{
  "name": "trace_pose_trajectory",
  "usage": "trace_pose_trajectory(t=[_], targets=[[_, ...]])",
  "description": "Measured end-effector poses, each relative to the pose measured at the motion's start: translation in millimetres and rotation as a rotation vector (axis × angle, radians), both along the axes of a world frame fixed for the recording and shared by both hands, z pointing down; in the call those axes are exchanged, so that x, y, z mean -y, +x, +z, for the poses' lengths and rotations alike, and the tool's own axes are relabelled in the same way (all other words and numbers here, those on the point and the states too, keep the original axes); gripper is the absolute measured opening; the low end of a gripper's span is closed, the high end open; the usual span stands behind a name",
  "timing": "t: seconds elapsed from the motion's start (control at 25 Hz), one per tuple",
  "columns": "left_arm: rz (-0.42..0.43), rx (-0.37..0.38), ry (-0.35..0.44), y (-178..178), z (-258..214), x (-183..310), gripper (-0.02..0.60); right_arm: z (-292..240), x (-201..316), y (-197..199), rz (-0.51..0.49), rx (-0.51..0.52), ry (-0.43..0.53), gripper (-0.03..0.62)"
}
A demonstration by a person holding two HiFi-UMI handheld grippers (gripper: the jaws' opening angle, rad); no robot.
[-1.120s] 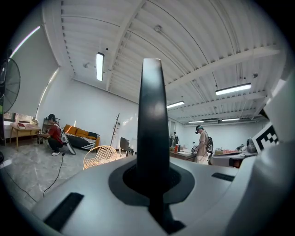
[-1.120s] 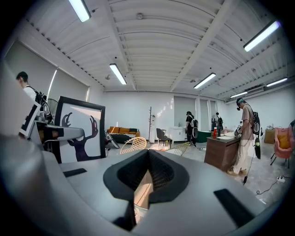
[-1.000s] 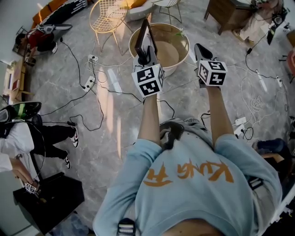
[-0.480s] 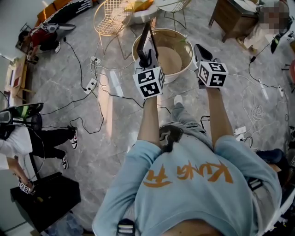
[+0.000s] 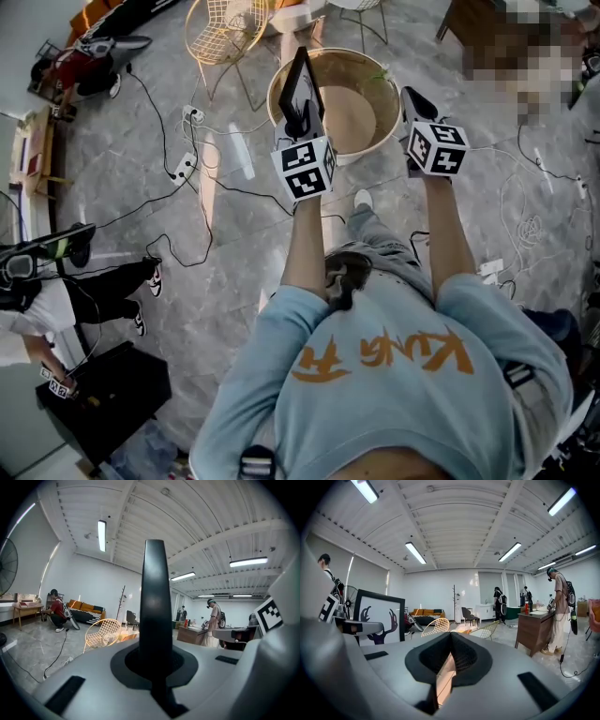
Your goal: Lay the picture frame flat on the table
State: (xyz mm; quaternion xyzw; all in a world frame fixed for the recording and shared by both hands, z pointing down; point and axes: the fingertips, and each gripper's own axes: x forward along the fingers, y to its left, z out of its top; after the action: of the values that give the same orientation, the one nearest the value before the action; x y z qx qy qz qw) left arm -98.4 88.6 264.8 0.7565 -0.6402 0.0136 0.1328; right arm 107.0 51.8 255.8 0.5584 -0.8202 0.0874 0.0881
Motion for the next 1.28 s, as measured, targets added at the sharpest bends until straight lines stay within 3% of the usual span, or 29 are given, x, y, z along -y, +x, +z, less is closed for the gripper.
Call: trace_pose_trajectory(t=[0.4,0.72,0.92,1.08,1.28], targets=[[0.009,0.041,-0.178,36,76,103,0.026,52,117,33,-0.006,0.039,-0.076,-0.003],[0.074,0.076,-0.218,94,87,206,0.026,68,218,95,0.048,0.057,-0.105,-0.003],[0.091,0.107,-0.256,113,98,251,0.026,78,272,120,0.068,0.088,-0.125,-0.003],[0.068,0.122,-0.279,107,101,265,0.026,89,300,113,0.044,0.121,-0.150,-0.003],[-0.002,0.116,-0.345,74,129,265,0.026,130,311,66,-0.048,0.132,-0.223,-0.003]])
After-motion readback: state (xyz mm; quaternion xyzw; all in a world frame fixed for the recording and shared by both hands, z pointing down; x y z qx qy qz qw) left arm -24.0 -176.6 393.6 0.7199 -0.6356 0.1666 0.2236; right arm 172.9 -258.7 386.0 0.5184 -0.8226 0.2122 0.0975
